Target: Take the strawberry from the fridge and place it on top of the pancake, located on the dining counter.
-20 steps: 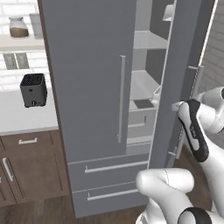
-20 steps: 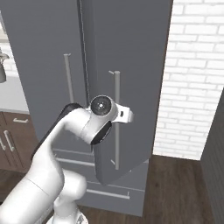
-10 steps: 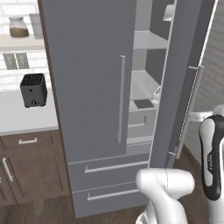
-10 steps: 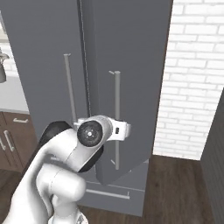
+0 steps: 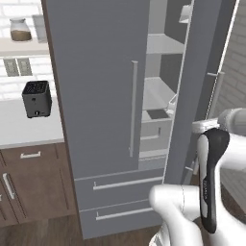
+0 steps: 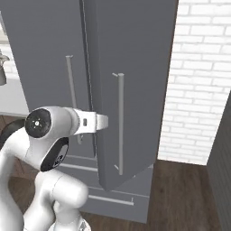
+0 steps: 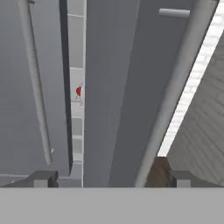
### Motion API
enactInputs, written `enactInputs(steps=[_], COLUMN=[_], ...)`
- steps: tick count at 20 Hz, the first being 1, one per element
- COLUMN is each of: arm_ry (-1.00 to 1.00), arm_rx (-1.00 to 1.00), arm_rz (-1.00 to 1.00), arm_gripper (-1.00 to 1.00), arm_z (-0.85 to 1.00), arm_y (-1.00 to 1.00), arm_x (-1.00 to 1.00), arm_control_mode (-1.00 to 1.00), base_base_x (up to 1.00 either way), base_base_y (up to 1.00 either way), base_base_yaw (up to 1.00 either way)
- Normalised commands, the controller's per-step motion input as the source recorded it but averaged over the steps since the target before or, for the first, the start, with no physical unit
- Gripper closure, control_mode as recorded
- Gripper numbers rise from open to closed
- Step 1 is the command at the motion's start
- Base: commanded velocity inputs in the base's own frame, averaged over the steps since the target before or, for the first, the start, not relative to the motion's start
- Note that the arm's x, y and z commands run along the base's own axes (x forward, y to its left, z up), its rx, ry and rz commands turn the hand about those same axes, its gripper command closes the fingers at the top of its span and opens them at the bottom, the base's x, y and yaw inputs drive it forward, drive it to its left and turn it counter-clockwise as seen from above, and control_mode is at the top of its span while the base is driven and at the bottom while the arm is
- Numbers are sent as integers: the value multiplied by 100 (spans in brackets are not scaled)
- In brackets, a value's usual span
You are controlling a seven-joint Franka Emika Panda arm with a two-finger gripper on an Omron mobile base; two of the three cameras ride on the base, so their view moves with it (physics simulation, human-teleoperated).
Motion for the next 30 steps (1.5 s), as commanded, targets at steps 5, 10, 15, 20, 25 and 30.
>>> enactInputs(steps=[5,10,15,20,25,30], arm_ry=[20,23,12,5,1,0], arm_rx=[-25,-19,-6,-6,-6,-1], arm_rz=[-9,-8,-4,0,0,2], arm_gripper=[-100,-100,-100,-100,-100,-100], arm_z=[4,0,0,0,0,-4], arm_y=[100,78,30,17,2,-29], arm_x=[21,51,77,88,83,56], arm_control_mode=[-100,-100,-100,-100,-100,-100], base_base_x=[0,0,0,0,0,0], base_base_y=[0,0,0,0,0,0], base_base_yaw=[0,0,0,0,0,0])
